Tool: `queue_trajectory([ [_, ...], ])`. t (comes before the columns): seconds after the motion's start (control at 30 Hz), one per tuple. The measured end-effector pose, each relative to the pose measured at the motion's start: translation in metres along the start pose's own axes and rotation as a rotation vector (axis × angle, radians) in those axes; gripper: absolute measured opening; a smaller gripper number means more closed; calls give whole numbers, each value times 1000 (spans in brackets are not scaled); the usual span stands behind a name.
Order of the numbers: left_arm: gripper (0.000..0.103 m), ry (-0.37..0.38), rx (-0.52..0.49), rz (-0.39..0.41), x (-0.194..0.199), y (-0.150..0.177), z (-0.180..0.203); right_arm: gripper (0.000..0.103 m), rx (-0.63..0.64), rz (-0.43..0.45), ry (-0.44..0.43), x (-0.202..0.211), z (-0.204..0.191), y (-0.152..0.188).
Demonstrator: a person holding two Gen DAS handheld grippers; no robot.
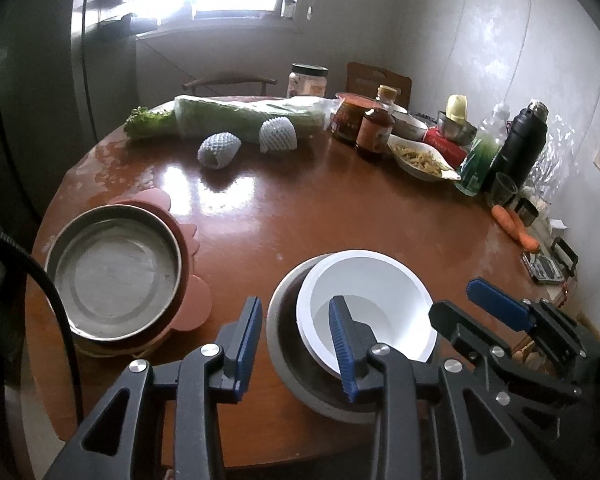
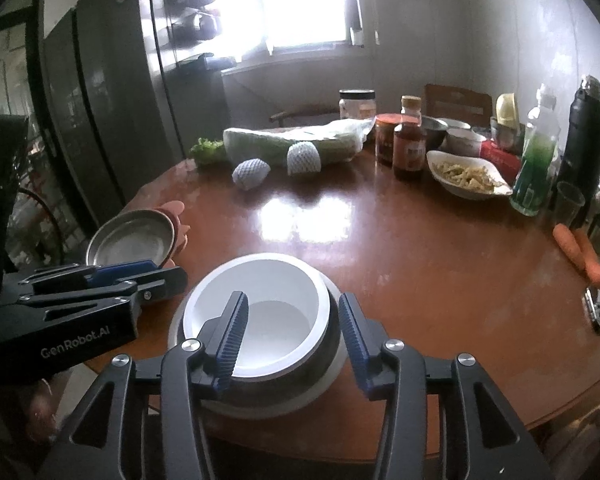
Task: Organize plates and bowls
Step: 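Move the left gripper to the steel bowl rim and grasp it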
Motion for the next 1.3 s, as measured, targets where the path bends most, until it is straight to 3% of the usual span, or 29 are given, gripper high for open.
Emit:
queue_trajectory([
  [0.3,40,-14,12,16,11,-1,-9,57,15,25,16,11,-4,-8],
  [0.77,52,14,35,25,21,4,-21,58,-14,53,60,26,12,-14],
  [1.3,56,92,74,-51,-19,11,-12,58,-67,-47,28,-10,22,6],
])
Point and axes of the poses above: each gripper's, at about its wrist camera, not at the fingertips, and x roughly against the way its jaws point, z to its right, y to its underside, the point moved 5 cm from there along -x, roughly the way its jaws point, and after that the axes turned 6 degrees about -x, right-handed, at the moved point
